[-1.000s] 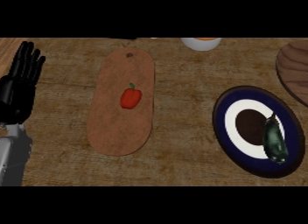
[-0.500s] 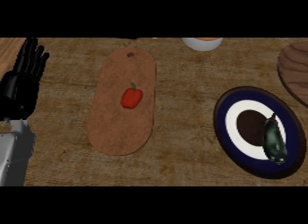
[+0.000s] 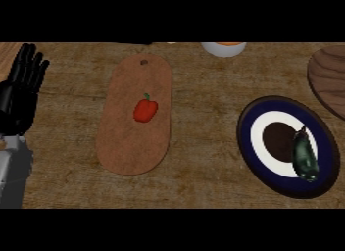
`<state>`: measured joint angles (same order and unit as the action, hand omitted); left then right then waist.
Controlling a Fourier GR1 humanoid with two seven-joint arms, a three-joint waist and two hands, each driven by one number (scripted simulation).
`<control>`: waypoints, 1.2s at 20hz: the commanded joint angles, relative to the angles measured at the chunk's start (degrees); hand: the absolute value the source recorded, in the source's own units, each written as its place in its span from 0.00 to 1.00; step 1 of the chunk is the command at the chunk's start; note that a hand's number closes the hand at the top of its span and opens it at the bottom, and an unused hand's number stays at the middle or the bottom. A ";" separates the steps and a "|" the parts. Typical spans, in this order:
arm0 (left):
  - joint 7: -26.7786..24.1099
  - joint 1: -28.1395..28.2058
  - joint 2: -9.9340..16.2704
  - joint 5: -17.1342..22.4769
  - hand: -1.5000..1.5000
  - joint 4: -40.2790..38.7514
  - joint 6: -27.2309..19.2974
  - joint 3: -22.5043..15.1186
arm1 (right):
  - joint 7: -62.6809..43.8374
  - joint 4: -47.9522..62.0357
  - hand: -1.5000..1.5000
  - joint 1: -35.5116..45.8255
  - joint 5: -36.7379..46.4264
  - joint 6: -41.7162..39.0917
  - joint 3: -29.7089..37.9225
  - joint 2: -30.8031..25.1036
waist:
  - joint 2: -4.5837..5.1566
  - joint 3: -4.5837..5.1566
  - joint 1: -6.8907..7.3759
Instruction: Pick the lemon from the plate and place it in the bowl
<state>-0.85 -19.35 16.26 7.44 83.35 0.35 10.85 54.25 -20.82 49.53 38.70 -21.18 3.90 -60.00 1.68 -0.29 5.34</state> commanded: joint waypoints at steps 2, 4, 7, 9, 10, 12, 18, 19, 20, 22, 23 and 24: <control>1.59 -0.58 -0.55 -0.74 0.50 1.37 -1.31 -0.69 | 5.72 3.39 1.00 0.70 2.46 1.19 -2.70 5.24 | 0.01 -0.10 -0.48; 2.19 -0.83 0.94 0.74 0.50 1.85 0.09 0.60 | 4.22 4.52 1.00 0.49 4.44 4.35 -4.38 7.08 | -0.13 -0.05 -0.55; 0.59 0.44 0.93 -0.21 0.50 0.37 -0.22 0.84 | -1.17 9.63 1.00 1.19 2.80 4.74 -2.35 10.51 | 0.01 -0.04 -0.76; 0.37 -0.12 -1.35 -1.23 0.50 1.66 -1.80 -1.00 | -1.91 11.49 0.00 2.41 2.80 1.81 -2.48 10.86 | 0.25 -0.10 -0.30; -0.25 -0.16 -1.23 -0.38 0.50 -0.07 -0.86 -0.44 | -1.13 12.40 0.00 2.86 2.00 -0.28 -1.78 10.25 | 0.22 -0.04 -0.97; 1.19 -0.01 -0.60 -0.63 0.50 1.39 -1.27 -0.33 | 0.07 13.96 0.00 3.07 0.49 -3.03 -0.53 9.93 | 0.34 -0.18 -0.28; -0.14 -0.19 -1.16 -1.25 0.50 0.08 -1.74 -0.45 | -0.08 16.30 0.00 5.49 -7.44 -5.34 6.72 13.92 | 0.33 -0.22 -0.99; -0.45 0.14 -0.62 0.04 0.50 -0.27 -0.58 0.45 | 0.73 16.59 0.00 4.85 -8.29 -5.70 7.58 12.59 | 0.37 -0.21 -1.14; -0.47 -0.17 -0.01 -0.12 0.50 1.07 -0.35 0.38 | -0.36 17.00 0.00 5.38 -10.06 -4.96 9.42 11.71 | 0.42 -0.30 -0.67; -0.37 0.48 0.42 0.07 0.50 0.31 0.05 0.80 | -1.86 17.51 0.00 6.06 -12.91 -4.54 12.33 9.89 | 0.49 -0.28 -0.87; -0.81 -0.90 -0.36 -0.55 0.50 0.10 -1.22 0.55 | -3.60 18.05 0.00 6.59 -13.60 -4.50 13.01 10.42 | 0.88 -0.33 -0.67; 0.11 0.35 -1.58 -0.25 0.50 1.96 -1.14 -0.61 | -4.62 18.55 0.00 6.66 -15.11 -4.30 14.55 9.29 | 0.58 -0.38 -0.28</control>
<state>-1.10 -19.45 15.77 7.17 83.97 -0.39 11.05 48.25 -4.01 55.46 28.04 -20.71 13.93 -48.65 2.21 -0.56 4.71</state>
